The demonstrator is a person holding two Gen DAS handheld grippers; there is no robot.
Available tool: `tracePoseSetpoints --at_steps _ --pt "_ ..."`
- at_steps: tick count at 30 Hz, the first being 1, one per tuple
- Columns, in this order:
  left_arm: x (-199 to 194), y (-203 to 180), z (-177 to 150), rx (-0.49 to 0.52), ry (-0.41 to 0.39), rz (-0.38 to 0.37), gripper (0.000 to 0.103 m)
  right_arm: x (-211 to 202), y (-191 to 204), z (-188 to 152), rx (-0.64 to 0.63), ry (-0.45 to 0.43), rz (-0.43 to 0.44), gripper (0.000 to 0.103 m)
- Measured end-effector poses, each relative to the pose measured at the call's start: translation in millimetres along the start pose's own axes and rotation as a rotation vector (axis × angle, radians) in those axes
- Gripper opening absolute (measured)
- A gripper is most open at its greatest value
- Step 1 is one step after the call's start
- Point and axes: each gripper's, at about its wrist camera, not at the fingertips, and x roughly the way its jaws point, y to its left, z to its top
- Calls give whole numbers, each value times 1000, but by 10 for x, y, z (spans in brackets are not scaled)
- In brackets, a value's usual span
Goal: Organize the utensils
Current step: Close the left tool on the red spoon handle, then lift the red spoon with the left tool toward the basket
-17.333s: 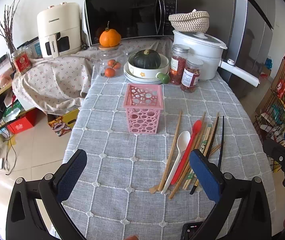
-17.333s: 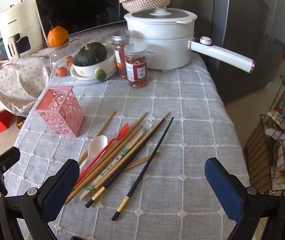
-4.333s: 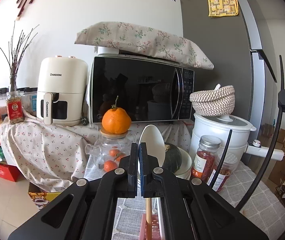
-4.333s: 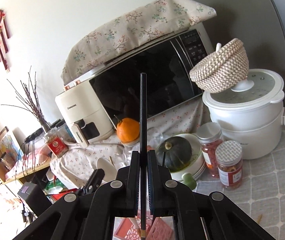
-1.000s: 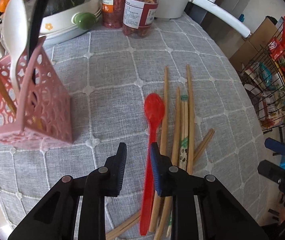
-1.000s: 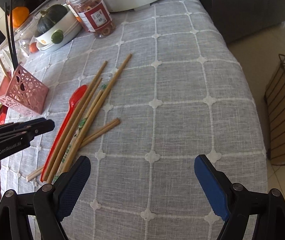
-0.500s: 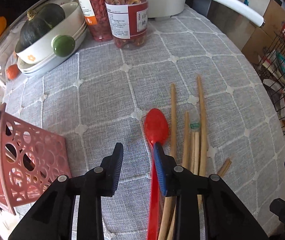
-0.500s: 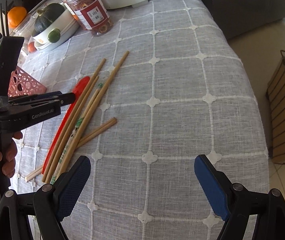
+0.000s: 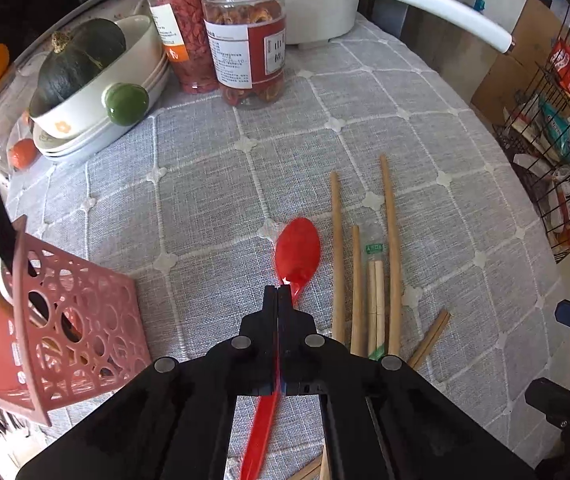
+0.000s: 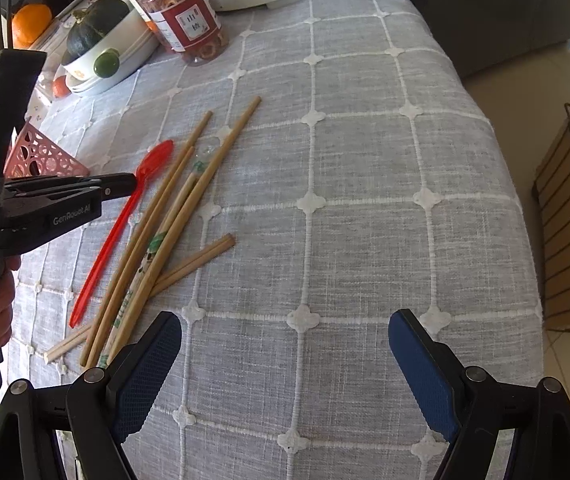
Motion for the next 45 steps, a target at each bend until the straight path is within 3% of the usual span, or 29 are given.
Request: tracePoseSetpoints --at_steps 8,9,11,13,21,24,25,27,32,38,45 --pt "-102 -15 62 7 7 10 5 -67 -24 73 59 -24 24 89" --pt "-89 -42 98 19 8 22 9 -80 -26 75 60 -26 28 89" --pt "-74 -79 128 44 13 41 41 -92 -33 75 57 -30 30 89" --pt "-24 -130 177 63 13 63 49 -81 -67 76 61 -27 24 89" --pt "338 -225 348 104 100 108 48 -37 -216 51 85 -10 19 89" --pt "371 -222 386 95 108 75 38 -32 -228 49 85 -9 20 89" --pt "378 -207 397 85 116 53 29 -26 -226 50 83 -8 19 89" --pt "375 -201 405 81 112 63 28 -14 -219 49 81 -4 16 89" --pt "-25 -110 213 47 1 38 28 -16 -179 53 78 -8 13 89" --pt "-878 125 -184 -38 -232 -35 28 8 -64 106 77 -13 19 89" --pt "-1656 658 -773 -192 -435 -99 28 83 127 252 78 -29 20 89"
